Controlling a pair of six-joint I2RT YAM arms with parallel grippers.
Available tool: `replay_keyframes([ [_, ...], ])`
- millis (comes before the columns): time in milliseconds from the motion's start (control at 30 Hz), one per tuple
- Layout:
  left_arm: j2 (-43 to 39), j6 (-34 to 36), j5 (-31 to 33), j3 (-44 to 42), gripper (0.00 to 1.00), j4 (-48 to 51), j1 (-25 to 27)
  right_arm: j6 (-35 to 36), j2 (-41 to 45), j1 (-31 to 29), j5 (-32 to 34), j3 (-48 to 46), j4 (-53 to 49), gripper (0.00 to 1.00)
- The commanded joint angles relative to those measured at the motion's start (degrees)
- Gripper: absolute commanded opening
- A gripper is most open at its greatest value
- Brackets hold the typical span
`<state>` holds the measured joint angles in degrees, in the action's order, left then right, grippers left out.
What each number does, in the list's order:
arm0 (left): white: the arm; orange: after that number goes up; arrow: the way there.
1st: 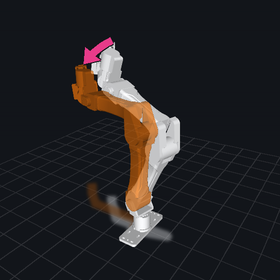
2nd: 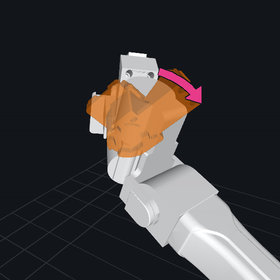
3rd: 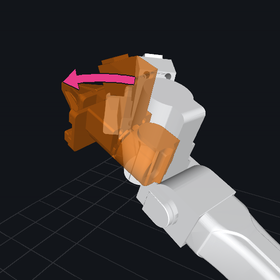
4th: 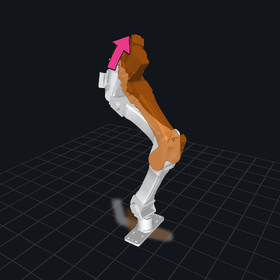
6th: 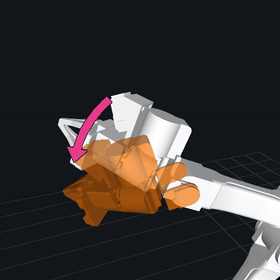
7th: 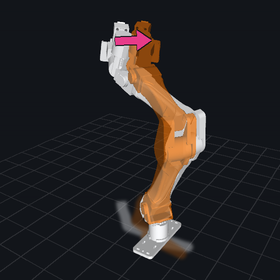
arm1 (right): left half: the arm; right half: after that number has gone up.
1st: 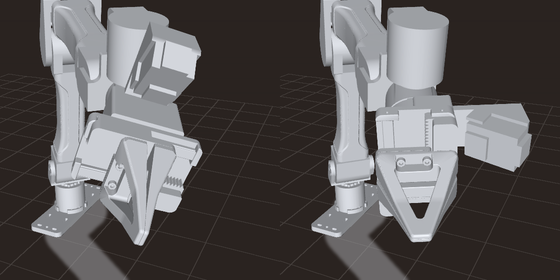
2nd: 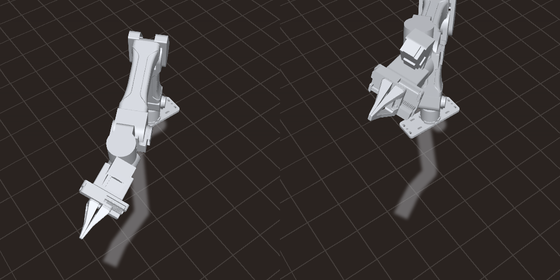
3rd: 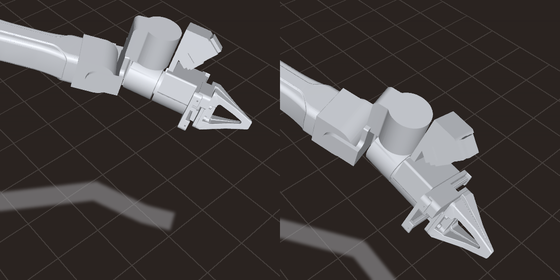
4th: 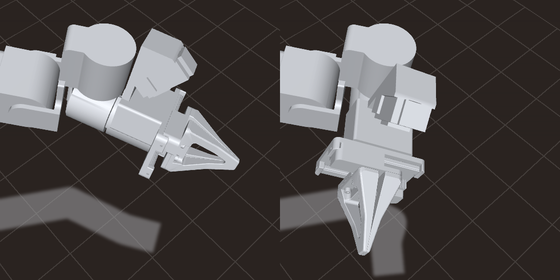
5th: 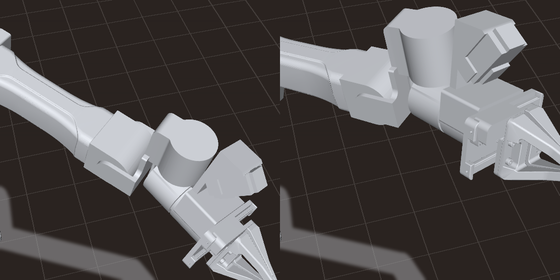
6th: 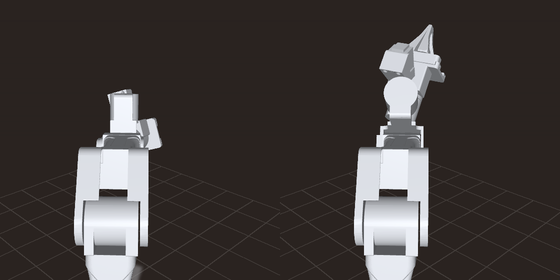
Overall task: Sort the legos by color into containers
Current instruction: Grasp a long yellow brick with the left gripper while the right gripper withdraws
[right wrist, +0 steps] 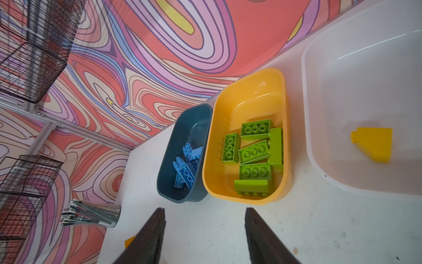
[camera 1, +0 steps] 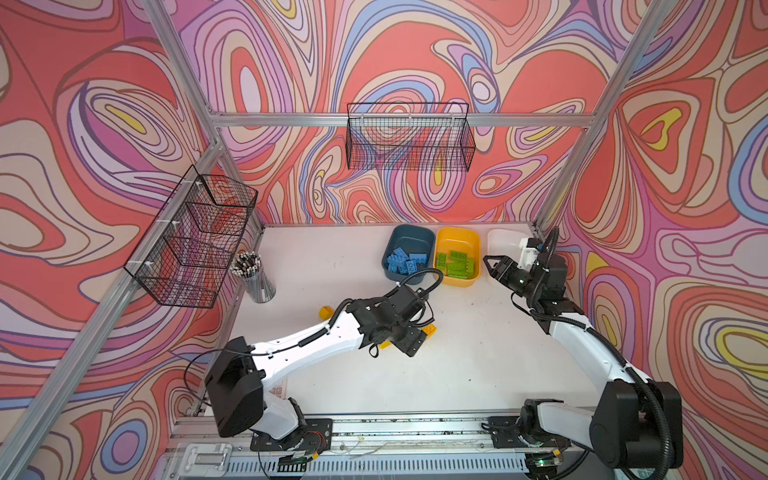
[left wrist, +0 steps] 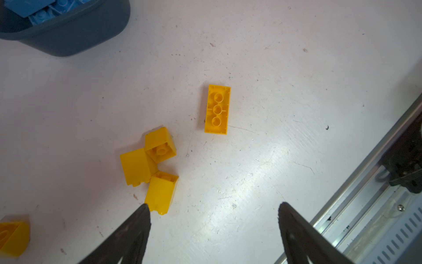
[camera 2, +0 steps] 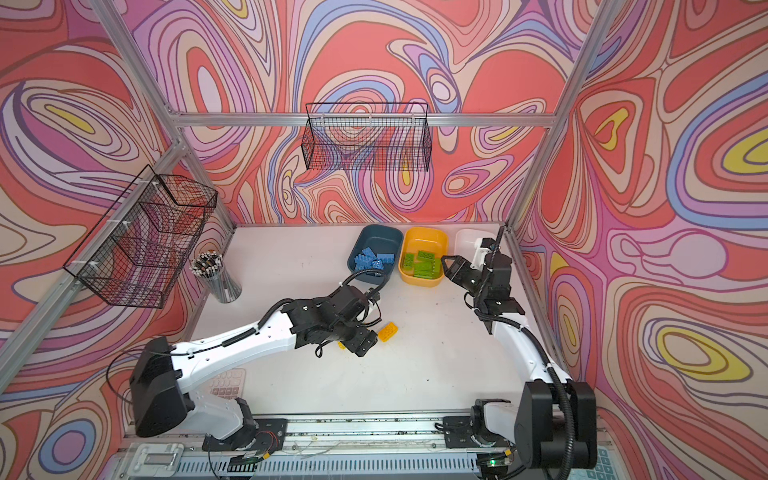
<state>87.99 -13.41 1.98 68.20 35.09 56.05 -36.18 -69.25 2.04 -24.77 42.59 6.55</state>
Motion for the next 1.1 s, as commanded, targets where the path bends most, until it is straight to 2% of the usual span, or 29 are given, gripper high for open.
replay_keyframes([
  [0,4.8,1.4,0.3,1.8,0.86,-3.8,0.2,-3.9,1.5,-0.3,-1.9,-2.8,5.9,0.59],
  [167,12.6,2.1,-1.2,6.1,0.85,-4.8,0.3,-7.8,0.2,-0.2,-1.5,-6.2,10.5,0.60],
  [467,22.1,4.6,-1.0,9.9,0.83,-6.6,0.3,-8.6,-2.0,0.3,-2.0,-8.1,13.2,0.60],
  [800,27.6,6.1,1.4,12.0,0.80,-6.9,0.0,-8.4,-2.5,0.4,-1.6,-9.2,14.0,0.60],
  [900,28.7,6.0,0.9,12.2,0.74,-6.7,-0.3,-8.4,-2.9,0.4,-1.5,-9.4,14.0,0.60],
  [1067,29.2,5.7,0.4,12.2,0.59,-6.7,-0.4,-8.4,-2.6,0.4,-1.4,-9.5,14.0,0.60],
])
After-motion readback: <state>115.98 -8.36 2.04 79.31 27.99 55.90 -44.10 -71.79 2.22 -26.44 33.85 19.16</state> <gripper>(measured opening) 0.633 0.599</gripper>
